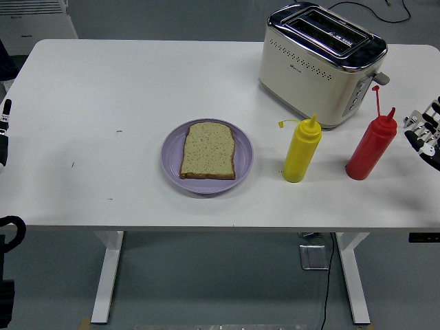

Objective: Pick up the cup,pour liquid into bread,place the cup on the desk

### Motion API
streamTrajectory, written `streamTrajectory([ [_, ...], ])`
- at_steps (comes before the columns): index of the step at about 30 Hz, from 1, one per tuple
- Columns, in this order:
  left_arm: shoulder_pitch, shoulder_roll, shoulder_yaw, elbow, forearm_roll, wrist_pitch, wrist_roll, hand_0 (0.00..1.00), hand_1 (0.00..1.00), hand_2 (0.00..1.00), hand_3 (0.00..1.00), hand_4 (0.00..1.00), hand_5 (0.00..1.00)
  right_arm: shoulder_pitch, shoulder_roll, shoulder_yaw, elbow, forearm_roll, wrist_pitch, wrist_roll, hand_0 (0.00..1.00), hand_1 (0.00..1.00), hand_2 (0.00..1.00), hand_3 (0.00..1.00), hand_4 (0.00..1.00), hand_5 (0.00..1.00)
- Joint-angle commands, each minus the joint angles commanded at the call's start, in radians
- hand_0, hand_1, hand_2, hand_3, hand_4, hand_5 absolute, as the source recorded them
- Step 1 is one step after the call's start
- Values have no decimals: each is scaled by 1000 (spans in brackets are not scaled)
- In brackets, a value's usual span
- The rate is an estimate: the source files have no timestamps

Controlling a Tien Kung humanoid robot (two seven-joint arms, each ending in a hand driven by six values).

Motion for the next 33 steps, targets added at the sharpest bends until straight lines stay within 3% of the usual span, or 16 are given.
streamTrajectory([
  [8,-1,0,-5,0,1,2,1,797,782,798,717,568,998,17,17,-54,8,16,32,-9,985,919,983,998,923,241],
  [17,-1,0,-13,0,2,3,2,797,782,796,715,567,998,34,29,-83,-2,19,25,-14,974,906,970,998,921,255],
  [28,-2,-1,-14,0,2,4,2,797,780,796,715,566,998,78,66,-136,-53,9,-32,-20,949,875,944,998,918,255],
  [29,-2,-1,-15,0,2,4,2,797,780,795,714,567,998,80,69,-140,-56,10,-35,-20,903,833,870,957,913,248],
  [33,-1,-1,-16,0,2,4,2,797,780,795,714,567,998,91,77,-155,-69,29,-53,-13,903,833,870,957,913,248],
])
